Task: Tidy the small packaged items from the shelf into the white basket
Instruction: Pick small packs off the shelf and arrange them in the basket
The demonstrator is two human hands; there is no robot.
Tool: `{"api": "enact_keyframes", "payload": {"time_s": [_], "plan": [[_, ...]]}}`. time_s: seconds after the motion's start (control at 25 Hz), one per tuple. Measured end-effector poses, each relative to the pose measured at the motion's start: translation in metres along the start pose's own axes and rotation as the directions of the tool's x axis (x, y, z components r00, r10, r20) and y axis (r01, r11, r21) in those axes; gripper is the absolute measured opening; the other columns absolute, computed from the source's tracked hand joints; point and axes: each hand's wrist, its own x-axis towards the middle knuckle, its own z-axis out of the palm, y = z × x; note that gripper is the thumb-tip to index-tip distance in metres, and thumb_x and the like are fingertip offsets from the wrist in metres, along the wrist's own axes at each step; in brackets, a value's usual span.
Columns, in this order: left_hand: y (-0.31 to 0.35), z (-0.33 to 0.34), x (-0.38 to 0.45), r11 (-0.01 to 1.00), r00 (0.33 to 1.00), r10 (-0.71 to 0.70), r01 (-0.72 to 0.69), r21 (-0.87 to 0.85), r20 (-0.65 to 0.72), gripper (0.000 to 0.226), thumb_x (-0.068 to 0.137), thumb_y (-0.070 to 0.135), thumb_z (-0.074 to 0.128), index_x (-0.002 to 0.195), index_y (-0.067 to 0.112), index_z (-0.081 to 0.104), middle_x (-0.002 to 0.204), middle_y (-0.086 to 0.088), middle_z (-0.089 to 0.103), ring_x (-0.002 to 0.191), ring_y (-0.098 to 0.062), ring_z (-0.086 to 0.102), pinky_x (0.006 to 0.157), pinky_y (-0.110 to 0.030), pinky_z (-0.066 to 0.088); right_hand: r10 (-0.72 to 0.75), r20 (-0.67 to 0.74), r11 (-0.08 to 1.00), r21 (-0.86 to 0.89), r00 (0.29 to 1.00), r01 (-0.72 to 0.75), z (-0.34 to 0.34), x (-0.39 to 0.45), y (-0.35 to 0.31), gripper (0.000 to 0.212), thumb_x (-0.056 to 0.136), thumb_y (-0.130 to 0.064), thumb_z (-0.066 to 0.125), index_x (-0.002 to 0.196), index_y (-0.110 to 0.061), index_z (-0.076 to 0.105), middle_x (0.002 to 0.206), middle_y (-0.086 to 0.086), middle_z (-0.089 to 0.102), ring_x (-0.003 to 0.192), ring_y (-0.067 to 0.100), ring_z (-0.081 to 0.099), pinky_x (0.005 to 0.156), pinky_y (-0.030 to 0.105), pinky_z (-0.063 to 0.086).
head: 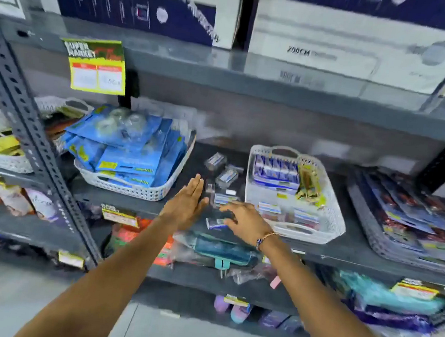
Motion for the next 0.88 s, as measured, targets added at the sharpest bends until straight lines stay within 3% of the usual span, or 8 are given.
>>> {"api": "enact_keyframes", "payload": {"time_s": [0.2,0.32,0.44,0.56,0.64,0.72,0.76,0.88], "plan": [[-0.035,0.035,0.036,0.992,0.982,-0.121,0.127,-0.029,0.143,0.062,0.103,0.034,0.019,0.15,0.002,-0.002,0.161,-0.012,-0.011,0.149,-0.023,-0.008,0.12,-0.034,0.002,0.069,0.225,0.998,-0.028,0.972,-0.065,0.037,0.048,0.013,0.055,0.083,-0.02,0.068,0.134,-0.013,0.05,0.144,0.01,0.047,0.135,0.026,0.04,0.113,0.031,0.029],[-0.044,0.038,0.049,0.99,0.982,-0.14,0.136,0.035,0.123,0.061,0.103,0.032,0.019,0.149,-0.001,-0.004,0.16,-0.014,-0.011,0.148,-0.024,-0.01,0.119,-0.034,-0.003,-0.005,0.232,0.989,-0.143,0.973,0.039,0.045,0.06,0.017,0.061,0.078,-0.027,0.073,0.134,-0.016,0.051,0.139,0.005,0.049,0.13,0.025,0.044,0.109,0.033,0.032],[-0.046,0.038,0.062,0.985,0.977,-0.164,0.156,0.071,0.139,0.061,0.103,0.03,0.019,0.149,-0.002,-0.006,0.16,-0.015,-0.011,0.148,-0.025,-0.012,0.12,-0.034,-0.006,-0.044,0.225,0.964,-0.246,0.973,0.1,0.045,0.064,0.018,0.052,0.079,-0.028,0.07,0.129,-0.02,0.055,0.134,0.0,0.051,0.125,0.022,0.048,0.102,0.034,0.035],[-0.049,0.036,0.074,0.984,0.973,-0.164,0.149,0.098,0.162,0.06,0.103,0.029,0.017,0.148,-0.003,-0.006,0.16,-0.016,-0.011,0.148,-0.027,-0.012,0.12,-0.035,-0.007,-0.028,0.129,0.995,0.102,0.991,0.015,0.035,0.067,0.02,0.038,0.083,-0.02,0.068,0.12,-0.016,0.061,0.121,0.003,0.057,0.111,0.02,0.055,0.098,0.032,0.041],[-0.051,0.039,0.08,0.986,0.98,-0.147,0.134,0.098,0.134,0.06,0.102,0.03,0.018,0.149,-0.002,-0.003,0.16,-0.016,-0.008,0.148,-0.027,-0.01,0.119,-0.035,-0.006,0.092,-0.015,0.894,0.442,0.996,-0.076,0.026,0.071,0.021,0.034,0.088,-0.014,0.063,0.122,-0.011,0.06,0.109,0.002,0.06,0.095,0.01,0.059,0.088,0.02,0.044],[-0.053,0.041,0.08,0.987,0.984,-0.142,0.132,0.096,0.106,0.06,0.102,0.031,0.02,0.15,-0.001,0.001,0.161,-0.014,-0.003,0.149,-0.025,-0.005,0.119,-0.034,-0.004,0.233,-0.096,0.767,0.63,0.968,-0.122,0.02,0.073,0.023,0.031,0.093,-0.011,0.055,0.124,-0.007,0.056,0.1,0.0,0.062,0.082,-0.004,0.058,0.078,0.009,0.045],[-0.054,0.043,0.08,0.986,0.984,-0.147,0.138,0.094,0.096,0.06,0.101,0.032,0.02,0.15,0.0,0.003,0.161,-0.013,-0.001,0.149,-0.024,-0.004,0.12,-0.034,-0.003,0.281,-0.118,0.713,0.69,0.952,-0.125,0.019,0.075,0.027,0.03,0.095,-0.01,0.052,0.124,-0.005,0.055,0.099,0.002,0.063,0.082,-0.001,0.058,0.078,0.011,0.048],[-0.055,0.044,0.079,0.984,0.984,-0.16,0.152,0.097,0.076,0.06,0.101,0.034,0.018,0.151,0.002,0.005,0.162,-0.011,0.001,0.149,-0.022,-0.002,0.12,-0.034,-0.002,0.346,-0.103,0.547,0.83,0.933,-0.111,0.013,0.078,0.033,0.03,0.094,-0.002,0.049,0.124,-0.002,0.052,0.092,0.003,0.065,0.087,0.014,0.059,0.089,0.044,0.055]]}}
